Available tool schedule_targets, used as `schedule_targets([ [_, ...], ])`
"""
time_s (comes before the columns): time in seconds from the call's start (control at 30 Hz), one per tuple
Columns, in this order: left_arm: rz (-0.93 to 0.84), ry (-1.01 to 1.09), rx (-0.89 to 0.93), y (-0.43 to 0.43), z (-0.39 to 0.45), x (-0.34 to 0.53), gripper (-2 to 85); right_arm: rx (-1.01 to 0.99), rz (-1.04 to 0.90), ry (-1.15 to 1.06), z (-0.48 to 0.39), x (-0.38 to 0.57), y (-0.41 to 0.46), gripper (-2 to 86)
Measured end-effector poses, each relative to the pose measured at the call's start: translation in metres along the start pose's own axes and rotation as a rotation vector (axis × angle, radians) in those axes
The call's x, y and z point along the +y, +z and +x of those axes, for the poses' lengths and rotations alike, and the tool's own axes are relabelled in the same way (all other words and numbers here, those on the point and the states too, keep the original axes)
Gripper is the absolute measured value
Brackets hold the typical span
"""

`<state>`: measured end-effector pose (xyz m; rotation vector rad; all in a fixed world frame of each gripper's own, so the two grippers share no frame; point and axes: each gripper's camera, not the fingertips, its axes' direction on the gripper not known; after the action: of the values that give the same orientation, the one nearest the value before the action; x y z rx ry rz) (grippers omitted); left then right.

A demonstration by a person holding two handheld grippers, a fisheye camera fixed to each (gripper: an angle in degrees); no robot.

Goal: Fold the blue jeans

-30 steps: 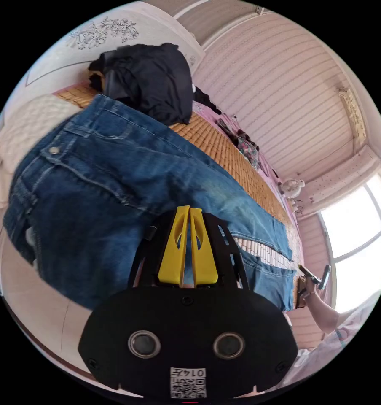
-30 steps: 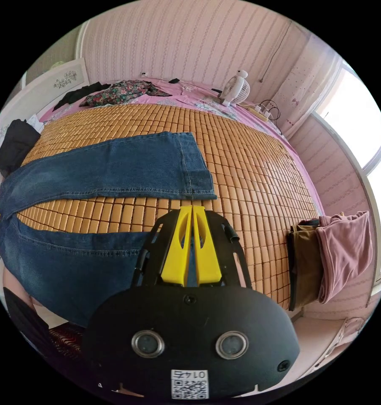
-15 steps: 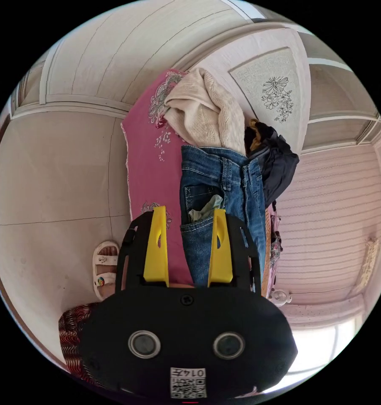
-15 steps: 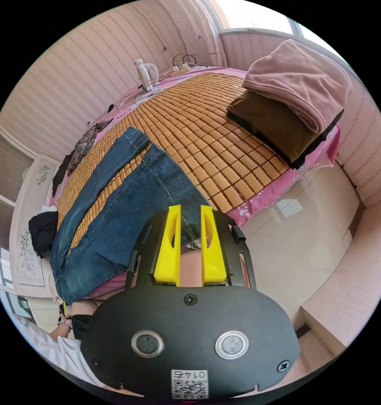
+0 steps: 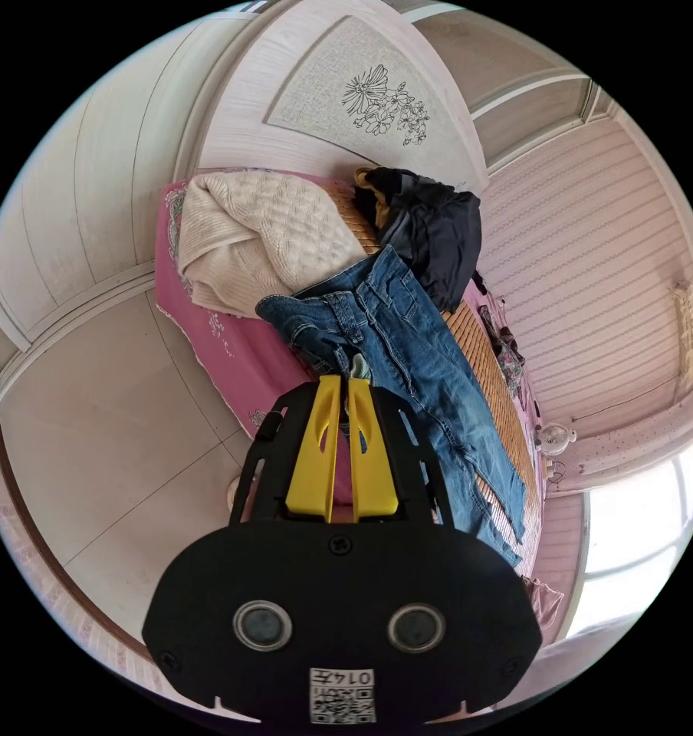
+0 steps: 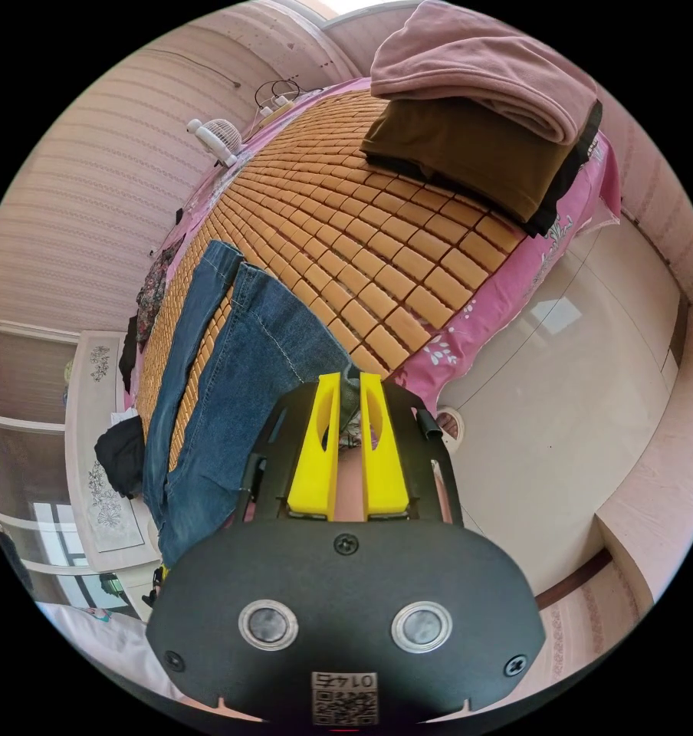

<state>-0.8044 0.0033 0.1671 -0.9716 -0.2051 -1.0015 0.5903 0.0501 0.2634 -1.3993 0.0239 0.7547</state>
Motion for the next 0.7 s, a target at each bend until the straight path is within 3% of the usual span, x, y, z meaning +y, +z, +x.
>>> schedule_targets([
  [0.27, 0.046, 0.195, 0.058, -0.017, 0.065, -0.014, -0.4, -0.061, 0.183, -0.234, -0.055, -0.025, -0.047, 2.2],
  [0.43, 0.091, 0.347, 0.114, 0.012, 0.140, -0.057, 1.7, -0.088, 0.270, -0.478, -0.170, -0.120, -0.041, 2.7],
  [0.53, 0.151, 0.303, 0.213, 0.056, 0.171, -0.076, 3.0, -0.111, 0.267, -0.422, -0.225, -0.177, -0.005, 4.7],
  [0.6, 0.135, 0.150, 0.307, 0.095, 0.172, -0.078, 3.4, -0.108, 0.227, -0.316, -0.239, -0.198, 0.018, 5.9],
  [0.7, 0.171, 0.070, 0.327, 0.119, 0.175, -0.057, 3.3, -0.006, 0.277, -0.382, -0.253, -0.191, 0.045, 7.9],
])
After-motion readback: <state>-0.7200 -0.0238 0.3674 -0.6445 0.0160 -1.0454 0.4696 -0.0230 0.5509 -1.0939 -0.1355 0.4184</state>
